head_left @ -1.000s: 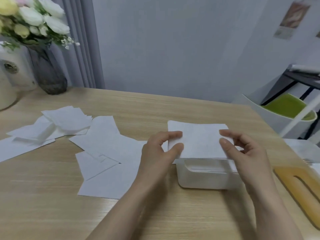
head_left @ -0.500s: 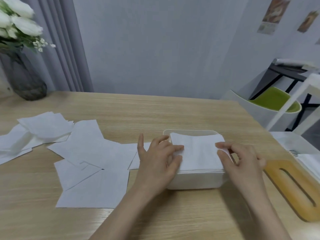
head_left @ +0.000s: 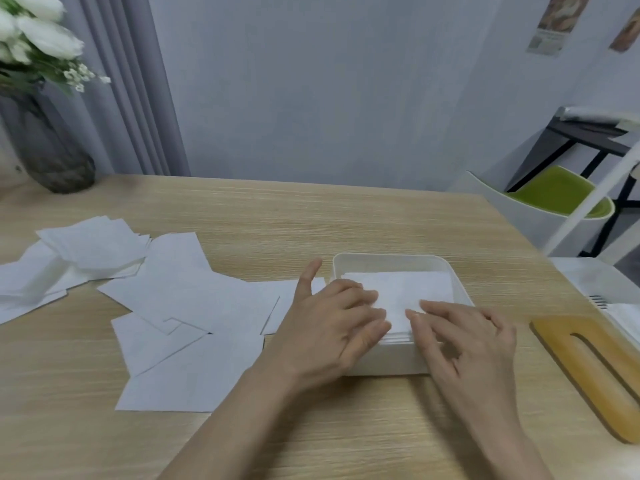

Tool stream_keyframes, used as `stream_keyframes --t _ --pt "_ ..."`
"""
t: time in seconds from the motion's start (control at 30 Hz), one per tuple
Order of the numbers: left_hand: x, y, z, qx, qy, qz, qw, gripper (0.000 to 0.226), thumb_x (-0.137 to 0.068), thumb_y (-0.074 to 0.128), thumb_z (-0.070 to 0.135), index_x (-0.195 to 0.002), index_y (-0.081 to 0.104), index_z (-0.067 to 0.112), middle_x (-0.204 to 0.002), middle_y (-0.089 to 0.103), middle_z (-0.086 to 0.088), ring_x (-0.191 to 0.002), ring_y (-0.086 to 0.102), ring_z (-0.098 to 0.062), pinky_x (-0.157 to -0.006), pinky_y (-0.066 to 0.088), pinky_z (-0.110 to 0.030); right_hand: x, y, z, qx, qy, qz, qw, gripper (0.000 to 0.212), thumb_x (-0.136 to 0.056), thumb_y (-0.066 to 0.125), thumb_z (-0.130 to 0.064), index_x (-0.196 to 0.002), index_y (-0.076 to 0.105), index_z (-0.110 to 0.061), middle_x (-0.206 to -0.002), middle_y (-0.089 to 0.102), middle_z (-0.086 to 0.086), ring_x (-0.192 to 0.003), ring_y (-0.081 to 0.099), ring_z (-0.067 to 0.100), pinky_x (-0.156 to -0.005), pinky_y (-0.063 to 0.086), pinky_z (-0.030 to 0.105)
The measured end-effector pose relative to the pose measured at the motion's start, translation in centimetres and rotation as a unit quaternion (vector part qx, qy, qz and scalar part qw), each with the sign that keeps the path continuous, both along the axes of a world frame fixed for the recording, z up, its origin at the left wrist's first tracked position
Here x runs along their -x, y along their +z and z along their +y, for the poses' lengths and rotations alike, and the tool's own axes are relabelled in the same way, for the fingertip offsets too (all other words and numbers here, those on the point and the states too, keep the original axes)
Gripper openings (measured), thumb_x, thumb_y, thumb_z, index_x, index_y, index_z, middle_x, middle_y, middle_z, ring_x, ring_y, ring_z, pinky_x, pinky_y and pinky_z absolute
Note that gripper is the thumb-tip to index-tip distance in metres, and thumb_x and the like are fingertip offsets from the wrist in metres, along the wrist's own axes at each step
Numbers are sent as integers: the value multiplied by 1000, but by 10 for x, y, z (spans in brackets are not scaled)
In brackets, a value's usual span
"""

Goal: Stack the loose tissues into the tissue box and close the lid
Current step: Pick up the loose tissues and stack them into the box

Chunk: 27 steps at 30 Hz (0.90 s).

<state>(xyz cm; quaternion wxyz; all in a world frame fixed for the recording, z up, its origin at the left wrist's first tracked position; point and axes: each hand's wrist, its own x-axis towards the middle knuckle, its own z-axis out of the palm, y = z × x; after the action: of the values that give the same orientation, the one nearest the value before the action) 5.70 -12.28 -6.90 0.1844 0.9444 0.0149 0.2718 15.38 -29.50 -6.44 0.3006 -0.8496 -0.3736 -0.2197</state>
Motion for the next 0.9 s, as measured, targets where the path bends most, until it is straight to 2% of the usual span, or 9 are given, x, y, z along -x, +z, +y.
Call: stream_keyframes --t 0.13,0.27,0.33,0.47,0.57,0.67,0.77,0.9 --pt "-2 2 1 -16 2 6 1000 54 -101 26 51 -96 76 31 -110 69 16 -111 52 -3 -116 6 -46 -2 -3 4 -2 -21 3 1000 56 -95 32 -57 -73 76 -31 -88 70 -14 -93 52 -2 -97 27 38" --pt "-4 0 -1 -8 7 2 1000 50 -101 32 46 -81 73 28 -103 68 15 -106 54 -6 -115 9 -47 -4 -5 6 0 -34 -4 999 47 -94 39 -48 -71 77 -32 -82 68 -17 -89 44 -7 -97 26 38" --pt "-5 0 -1 -3 6 -2 1000 47 -101 33 44 -80 72 28 -102 68 15 -105 55 -7 -114 10 -47 -4 -6 6 -5 -36 -12 999 46 -94 40 -46 -71 77 -32 -81 67 -16 -88 43 -8 -98 27 40" --pt "-5 -2 0 10 2 -6 1000 50 -100 30 49 -93 74 29 -107 67 14 -110 52 -5 -115 6 -46 -6 -6 7 -3 -38 -21 999 45 -92 41 -48 -68 76 -31 -84 69 -14 -90 50 -2 -100 26 43" --pt "-3 -4 0 50 0 -19 999 44 -98 35 51 -103 74 31 -116 65 15 -118 51 -3 -116 5 -47 -2 -2 10 -17 -34 -28 999 39 -89 46 -46 -71 76 -28 -88 70 -10 -91 55 4 -100 26 46" --pt "3 -7 0 99 9 -57 993 37 -97 42 47 -113 71 30 -126 62 12 -126 49 -4 -116 7 -43 10 3 19 -57 -21 -15 998 32 -87 49 -44 -84 76 -28 -96 69 -10 -97 54 2 -100 24 38" --pt "13 -7 7 140 29 -103 984 33 -94 50 41 -117 69 27 -130 60 11 -126 49 -2 -115 14 -40 25 11 33 -84 22 0 996 29 -87 50 -40 -95 75 -26 -101 68 -11 -103 53 -1 -102 19 26" --pt "34 -9 30 158 71 -121 977 31 -92 53 38 -118 67 31 -131 59 14 -125 46 5 -112 21 -42 39 17 53 -104 90 25 990 26 -88 52 -36 -99 73 -27 -103 67 -14 -104 58 7 -101 27 25"
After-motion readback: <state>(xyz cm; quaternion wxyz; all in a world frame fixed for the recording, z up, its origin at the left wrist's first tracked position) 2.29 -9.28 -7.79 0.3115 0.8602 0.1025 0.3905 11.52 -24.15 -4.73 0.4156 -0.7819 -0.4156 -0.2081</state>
